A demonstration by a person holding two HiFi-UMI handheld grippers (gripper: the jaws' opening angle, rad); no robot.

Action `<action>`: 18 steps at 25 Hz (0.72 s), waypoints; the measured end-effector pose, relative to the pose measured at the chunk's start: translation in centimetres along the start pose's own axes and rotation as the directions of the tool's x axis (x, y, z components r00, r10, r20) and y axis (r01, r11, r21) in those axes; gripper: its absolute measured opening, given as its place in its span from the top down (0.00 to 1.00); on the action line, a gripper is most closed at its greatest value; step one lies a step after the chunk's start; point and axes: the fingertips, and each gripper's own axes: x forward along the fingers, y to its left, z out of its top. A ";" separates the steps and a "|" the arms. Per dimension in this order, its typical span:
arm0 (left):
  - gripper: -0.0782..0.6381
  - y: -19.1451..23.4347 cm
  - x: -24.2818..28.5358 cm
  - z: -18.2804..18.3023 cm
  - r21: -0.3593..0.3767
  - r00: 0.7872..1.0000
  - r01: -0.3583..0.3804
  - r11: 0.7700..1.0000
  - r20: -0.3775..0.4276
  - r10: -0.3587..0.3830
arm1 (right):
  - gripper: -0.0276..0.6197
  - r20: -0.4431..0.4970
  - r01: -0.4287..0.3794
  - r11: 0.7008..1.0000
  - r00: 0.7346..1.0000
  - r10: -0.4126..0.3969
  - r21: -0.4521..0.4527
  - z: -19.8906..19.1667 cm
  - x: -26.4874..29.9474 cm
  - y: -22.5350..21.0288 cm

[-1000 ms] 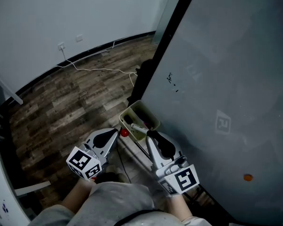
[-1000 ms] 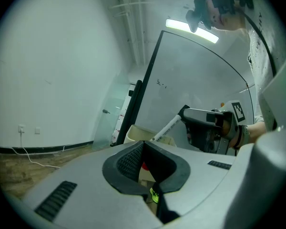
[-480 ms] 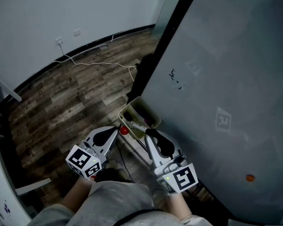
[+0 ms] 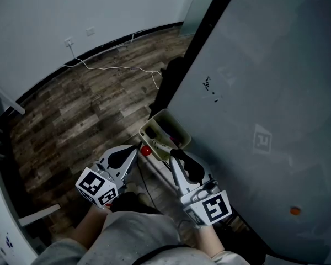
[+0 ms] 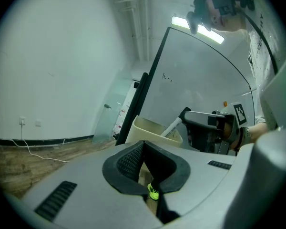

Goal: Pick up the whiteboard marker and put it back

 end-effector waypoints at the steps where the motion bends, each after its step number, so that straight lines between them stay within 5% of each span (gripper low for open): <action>1: 0.87 0.1 0.0 -0.1 -0.002 1.000 -0.001 1.000 -0.001 0.001 | 0.84 -0.008 0.002 1.000 1.000 -0.002 -0.001 -0.3 0.0 0.0; 18: 0.87 1.2 0.2 -1.7 -0.039 1.000 -0.011 0.999 -0.020 0.010 | 0.84 -0.035 -0.009 1.000 0.999 0.009 -0.001 -1.8 1.0 -0.2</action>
